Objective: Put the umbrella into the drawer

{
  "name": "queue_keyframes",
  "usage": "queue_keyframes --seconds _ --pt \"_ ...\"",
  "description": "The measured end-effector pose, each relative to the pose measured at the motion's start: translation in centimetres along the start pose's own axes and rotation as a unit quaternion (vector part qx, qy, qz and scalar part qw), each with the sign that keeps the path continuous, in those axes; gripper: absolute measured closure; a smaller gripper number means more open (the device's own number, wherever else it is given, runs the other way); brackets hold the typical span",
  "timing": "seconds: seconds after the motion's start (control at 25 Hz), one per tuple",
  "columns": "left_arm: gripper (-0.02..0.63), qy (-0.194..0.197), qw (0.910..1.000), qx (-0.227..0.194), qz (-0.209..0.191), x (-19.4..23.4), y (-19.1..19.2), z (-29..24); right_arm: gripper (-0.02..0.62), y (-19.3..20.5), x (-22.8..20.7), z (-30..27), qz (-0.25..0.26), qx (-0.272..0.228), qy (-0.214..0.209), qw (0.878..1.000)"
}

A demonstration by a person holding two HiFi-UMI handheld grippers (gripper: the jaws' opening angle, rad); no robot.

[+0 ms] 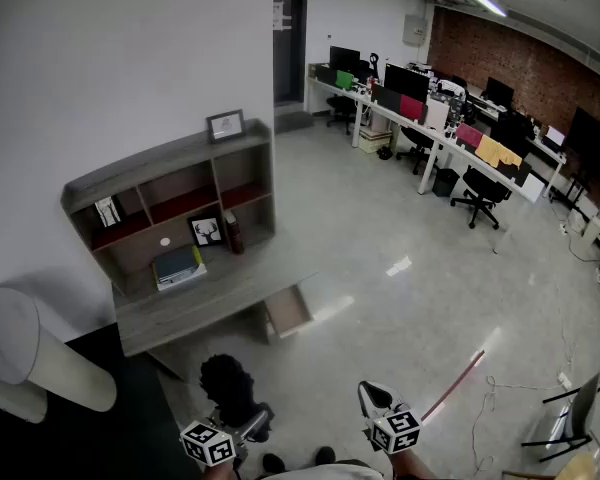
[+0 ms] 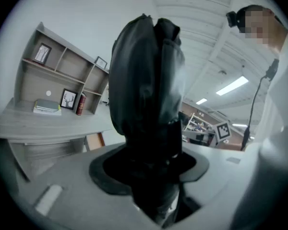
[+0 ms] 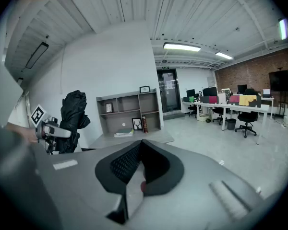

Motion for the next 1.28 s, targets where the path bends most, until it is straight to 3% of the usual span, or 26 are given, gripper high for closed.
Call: queue_keyframes --seconds 0.52,0.84,1.28 --pt "0.374 0.000 1.0000 0.001 0.001 -0.6 0.2 0.3 0.591 -0.1 0.5 0.4 -0.001 -0.003 -0.010 1.000" --pt "0.374 -0.006 1.0000 0.003 0.005 -1.1 0.7 0.1 0.591 0.3 -0.2 0.5 -0.032 -0.008 -0.020 0.999" --pt "0.374 -0.015 0.9996 -0.010 0.022 -3.6 0.6 -2.7 0.591 1.2 -4.7 3.5 -0.032 0.000 -0.013 0.999"
Point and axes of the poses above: the fingertips, and each gripper's own axes: z backward along the fingers, x to its left, y out of its underside, the point moved 2 cm from there along z, backward along the fingers, and after that the axes turned 13 degrees about -y, right-handed, at the moved point
